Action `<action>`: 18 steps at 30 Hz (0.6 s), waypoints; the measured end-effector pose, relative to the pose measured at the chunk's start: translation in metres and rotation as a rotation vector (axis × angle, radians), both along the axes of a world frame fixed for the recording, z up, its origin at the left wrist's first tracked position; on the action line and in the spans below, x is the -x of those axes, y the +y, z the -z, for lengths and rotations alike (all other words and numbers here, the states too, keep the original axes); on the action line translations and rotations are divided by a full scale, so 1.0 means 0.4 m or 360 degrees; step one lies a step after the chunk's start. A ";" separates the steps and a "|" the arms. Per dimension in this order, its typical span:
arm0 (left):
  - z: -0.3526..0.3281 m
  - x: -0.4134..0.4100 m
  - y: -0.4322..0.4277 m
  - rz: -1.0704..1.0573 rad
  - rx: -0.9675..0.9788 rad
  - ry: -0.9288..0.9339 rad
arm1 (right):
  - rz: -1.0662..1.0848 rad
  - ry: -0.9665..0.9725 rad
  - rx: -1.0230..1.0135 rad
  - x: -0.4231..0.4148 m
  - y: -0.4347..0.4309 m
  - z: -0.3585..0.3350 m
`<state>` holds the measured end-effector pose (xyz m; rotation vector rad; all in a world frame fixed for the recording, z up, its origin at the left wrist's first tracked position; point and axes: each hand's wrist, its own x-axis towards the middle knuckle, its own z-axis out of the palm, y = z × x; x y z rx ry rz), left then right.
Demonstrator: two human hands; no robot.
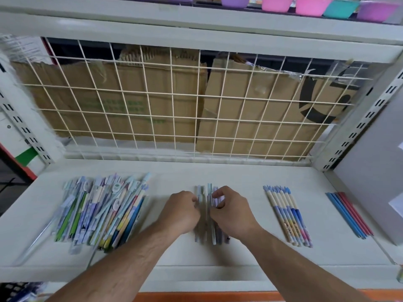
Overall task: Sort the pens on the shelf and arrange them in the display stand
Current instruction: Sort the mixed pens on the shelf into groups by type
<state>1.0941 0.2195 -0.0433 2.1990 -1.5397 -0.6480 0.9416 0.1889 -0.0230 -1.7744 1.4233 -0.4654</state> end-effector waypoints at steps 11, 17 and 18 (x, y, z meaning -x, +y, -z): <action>-0.009 -0.049 0.044 0.0102 0.0024 0.0029 | -0.0256 0.0643 0.0294 -0.123 -0.014 0.055; -0.014 -0.041 0.050 0.0135 0.0063 0.0000 | -0.0237 0.0477 0.0225 -0.105 -0.003 0.036; -0.014 -0.039 0.049 0.0137 0.0060 0.0007 | -0.0219 0.0423 0.0213 -0.099 0.001 0.027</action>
